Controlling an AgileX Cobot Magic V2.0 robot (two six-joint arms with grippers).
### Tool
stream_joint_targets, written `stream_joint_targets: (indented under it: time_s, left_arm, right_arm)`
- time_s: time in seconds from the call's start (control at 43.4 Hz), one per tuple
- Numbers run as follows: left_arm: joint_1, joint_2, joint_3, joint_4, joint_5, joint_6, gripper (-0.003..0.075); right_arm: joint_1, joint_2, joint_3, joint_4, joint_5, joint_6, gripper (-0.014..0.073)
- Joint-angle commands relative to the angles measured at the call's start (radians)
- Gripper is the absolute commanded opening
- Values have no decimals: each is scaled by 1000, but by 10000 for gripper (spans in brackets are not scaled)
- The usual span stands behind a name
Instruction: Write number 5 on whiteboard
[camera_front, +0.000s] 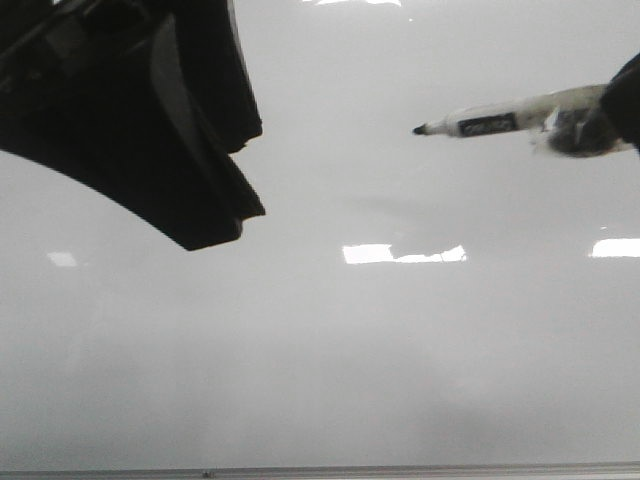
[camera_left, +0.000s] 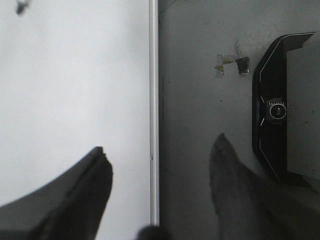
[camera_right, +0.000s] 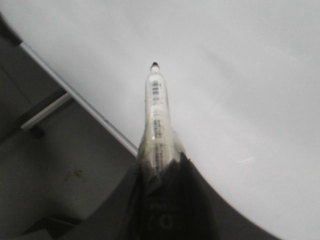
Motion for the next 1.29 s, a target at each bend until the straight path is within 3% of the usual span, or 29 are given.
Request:
stream_joint_targets:
  time_s: [0.0, 0.161, 0.46, 0.599, 0.99, 1.266]
  left_arm:
    - [-6, -33, -31, -13, -13, -9, 218]
    - [-6, -33, -31, -25, 5, -9, -20]
    - [-6, -33, -31, -33, 1, -9, -20]
    - [-6, -33, -31, -33, 1, -9, -20]
    - [-6, -33, -31, -35, 1, -9, -20]
    - [-6, -33, -31, -35, 1, -9, -20]
  right_arm:
    - [-44, -51, -18, 24, -17, 10, -60]
    - [-48, -80, -18, 24, -11, 10, -60]
    - [-48, -80, -18, 26, -19, 10, -60]
    - [-50, -51, -48, 31, -89, 12, -60]
    - [-50, 355, -399, 31, -188, 23, -60]
    - [-50, 549, -545, 31, -205, 23, -60]
